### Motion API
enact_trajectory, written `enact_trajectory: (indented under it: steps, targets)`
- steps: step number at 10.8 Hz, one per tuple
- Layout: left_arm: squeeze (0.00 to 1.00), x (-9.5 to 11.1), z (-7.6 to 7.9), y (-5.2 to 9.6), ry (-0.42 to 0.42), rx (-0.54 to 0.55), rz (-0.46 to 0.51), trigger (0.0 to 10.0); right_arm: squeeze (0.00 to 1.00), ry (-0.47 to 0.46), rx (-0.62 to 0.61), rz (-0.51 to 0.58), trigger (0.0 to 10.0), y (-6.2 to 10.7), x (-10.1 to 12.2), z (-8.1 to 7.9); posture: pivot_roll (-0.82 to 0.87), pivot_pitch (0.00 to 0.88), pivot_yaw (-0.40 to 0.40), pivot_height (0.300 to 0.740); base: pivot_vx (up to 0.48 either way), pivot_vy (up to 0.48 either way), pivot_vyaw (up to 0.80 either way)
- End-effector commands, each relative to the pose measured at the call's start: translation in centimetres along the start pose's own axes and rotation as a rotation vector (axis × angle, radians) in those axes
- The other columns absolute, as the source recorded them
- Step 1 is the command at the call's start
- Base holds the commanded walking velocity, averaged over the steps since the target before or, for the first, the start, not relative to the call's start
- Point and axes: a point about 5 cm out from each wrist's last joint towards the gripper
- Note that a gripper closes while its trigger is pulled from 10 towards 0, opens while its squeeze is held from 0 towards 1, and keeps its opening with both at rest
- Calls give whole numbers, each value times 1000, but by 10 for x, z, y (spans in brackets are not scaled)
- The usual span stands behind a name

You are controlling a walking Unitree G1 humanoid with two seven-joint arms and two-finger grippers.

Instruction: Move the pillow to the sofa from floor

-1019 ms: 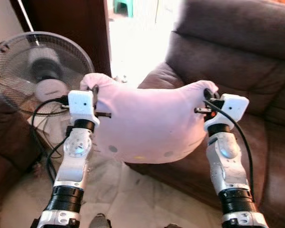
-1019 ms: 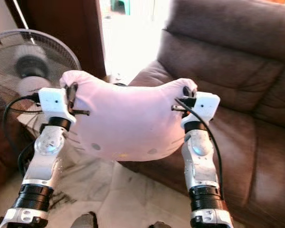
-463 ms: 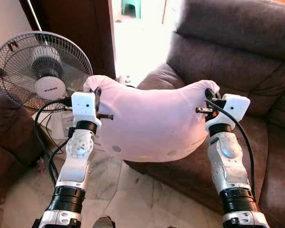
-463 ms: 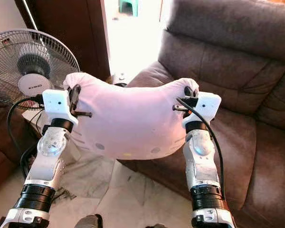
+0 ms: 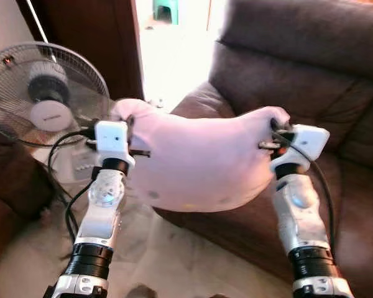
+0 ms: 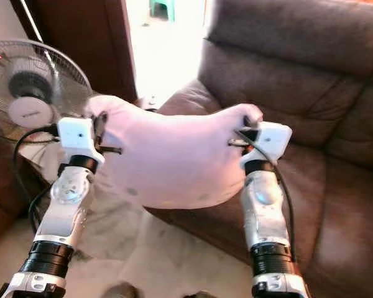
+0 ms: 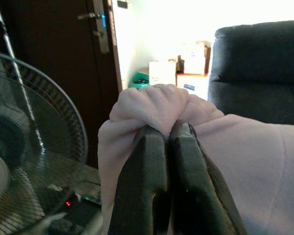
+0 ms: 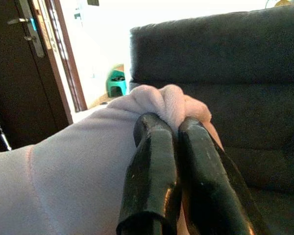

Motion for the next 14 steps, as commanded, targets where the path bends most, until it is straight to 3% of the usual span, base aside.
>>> enact_trajectory:
  steps: [1,7,14]
  targets:
    - [0,10,-5,-4,-19,17,46,10000,0,-2,13,52,10000,-4,11,-4,88,67,-54,740,0,-281,0]
    - [0,8,-8,-5,36,28,33,10000,0,-4,15,49,10000,-5,11,-4,88,68,-58,740,0,0,0]
    - [0,8,-15,-6,37,42,38,10000,0,0,15,18,10000,-6,8,-4,88,72,-57,740,0,0,-658]
Point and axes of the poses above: a point about 5 cm out from each wrist's last joint towards the gripper, its own y axis pointing back from the gripper into the wrist, its own x axis along the axis of the wrist's last joint, z = x × y, and after that the axes turned 8 degrees about -y, right-handed
